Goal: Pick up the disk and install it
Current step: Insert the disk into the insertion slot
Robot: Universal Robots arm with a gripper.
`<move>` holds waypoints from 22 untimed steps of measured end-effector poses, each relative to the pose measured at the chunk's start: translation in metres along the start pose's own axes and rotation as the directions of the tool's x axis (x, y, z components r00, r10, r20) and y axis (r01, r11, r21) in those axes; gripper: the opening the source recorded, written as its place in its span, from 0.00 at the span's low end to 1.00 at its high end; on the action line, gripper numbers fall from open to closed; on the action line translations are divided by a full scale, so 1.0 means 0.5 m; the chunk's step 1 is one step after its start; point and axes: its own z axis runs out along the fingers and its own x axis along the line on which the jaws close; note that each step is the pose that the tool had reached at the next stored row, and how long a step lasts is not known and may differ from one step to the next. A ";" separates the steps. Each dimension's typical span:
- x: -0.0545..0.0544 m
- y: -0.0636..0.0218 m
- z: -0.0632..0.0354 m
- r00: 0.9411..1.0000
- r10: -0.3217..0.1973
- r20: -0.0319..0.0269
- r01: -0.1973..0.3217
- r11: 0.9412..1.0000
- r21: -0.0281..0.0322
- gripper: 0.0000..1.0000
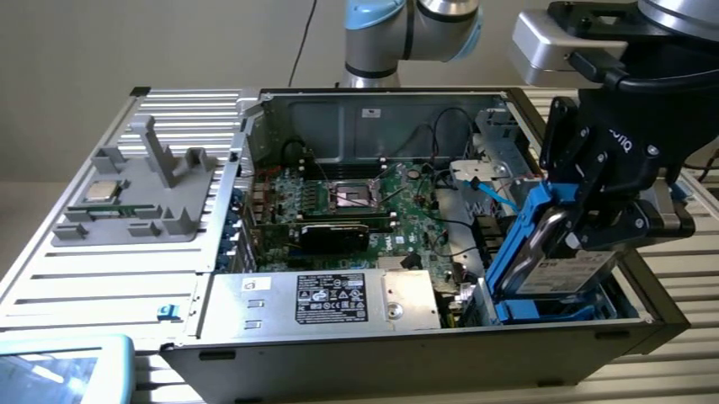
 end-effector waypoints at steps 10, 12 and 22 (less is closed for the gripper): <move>0.000 -0.001 0.012 1.000 0.000 0.000 0.000 1.000 0.000 0.37; 0.000 -0.001 0.013 1.000 0.000 0.000 0.000 1.000 0.000 0.37; 0.000 -0.001 0.016 1.000 0.000 0.000 0.000 1.000 0.000 0.38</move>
